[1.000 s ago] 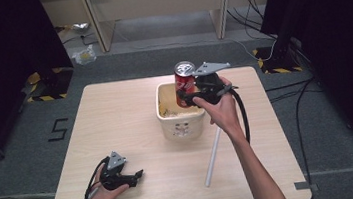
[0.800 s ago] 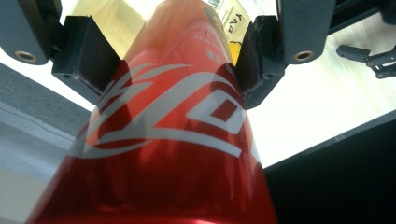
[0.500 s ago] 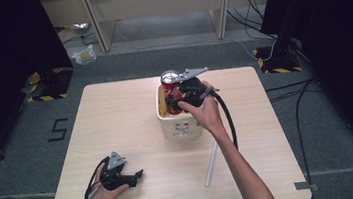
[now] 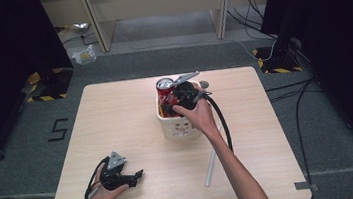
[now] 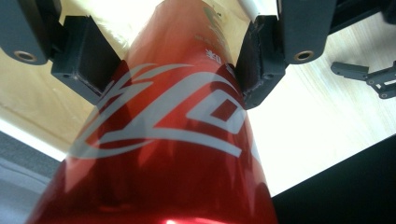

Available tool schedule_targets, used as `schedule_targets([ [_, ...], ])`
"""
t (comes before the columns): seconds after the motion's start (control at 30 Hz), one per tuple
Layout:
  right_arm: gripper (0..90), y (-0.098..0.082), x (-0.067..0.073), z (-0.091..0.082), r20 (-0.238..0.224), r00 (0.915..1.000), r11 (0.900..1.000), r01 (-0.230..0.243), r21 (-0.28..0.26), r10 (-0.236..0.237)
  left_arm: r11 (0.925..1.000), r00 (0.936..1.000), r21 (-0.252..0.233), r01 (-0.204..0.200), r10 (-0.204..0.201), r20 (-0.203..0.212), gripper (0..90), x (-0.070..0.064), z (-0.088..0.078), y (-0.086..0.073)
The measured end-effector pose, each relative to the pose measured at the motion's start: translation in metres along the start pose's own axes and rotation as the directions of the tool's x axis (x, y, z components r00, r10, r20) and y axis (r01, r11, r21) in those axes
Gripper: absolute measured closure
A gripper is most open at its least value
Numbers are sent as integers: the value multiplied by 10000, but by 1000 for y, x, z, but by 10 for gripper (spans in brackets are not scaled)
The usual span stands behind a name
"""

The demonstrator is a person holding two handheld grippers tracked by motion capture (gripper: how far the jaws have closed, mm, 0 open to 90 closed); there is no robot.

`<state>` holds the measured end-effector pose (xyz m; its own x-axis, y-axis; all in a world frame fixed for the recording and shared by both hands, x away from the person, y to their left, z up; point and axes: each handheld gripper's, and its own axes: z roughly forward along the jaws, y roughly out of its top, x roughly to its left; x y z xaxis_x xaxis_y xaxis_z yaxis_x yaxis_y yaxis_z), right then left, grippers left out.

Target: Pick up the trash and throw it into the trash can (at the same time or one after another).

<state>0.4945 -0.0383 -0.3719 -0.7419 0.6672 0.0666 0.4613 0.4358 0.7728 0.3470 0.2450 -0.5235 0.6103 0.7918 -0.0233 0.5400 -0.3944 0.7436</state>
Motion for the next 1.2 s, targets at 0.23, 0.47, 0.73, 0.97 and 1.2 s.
schedule_targets([
  [0.23,331,-2,1,5,-157,9999,9999,0,154,2,10000,10000,6,-4,4,3,138,0,0,0],
  [0.47,330,-5,2,9,-140,9999,9993,39,369,-34,10000,10000,8,-6,6,2,138,0,0,0],
  [0.73,272,-4,3,6,-149,9998,9995,164,287,-160,10000,10000,14,-54,54,5,138,0,0,0],
  [0.97,216,-2,4,-19,14,9998,9991,211,-358,-211,10000,10000,-12,-26,26,4,138,0,0,0],
  [1.2,197,-5,2,-49,510,9984,9970,277,-721,-241,10000,10000,0,-41,41,4,137,0,0,0],
])
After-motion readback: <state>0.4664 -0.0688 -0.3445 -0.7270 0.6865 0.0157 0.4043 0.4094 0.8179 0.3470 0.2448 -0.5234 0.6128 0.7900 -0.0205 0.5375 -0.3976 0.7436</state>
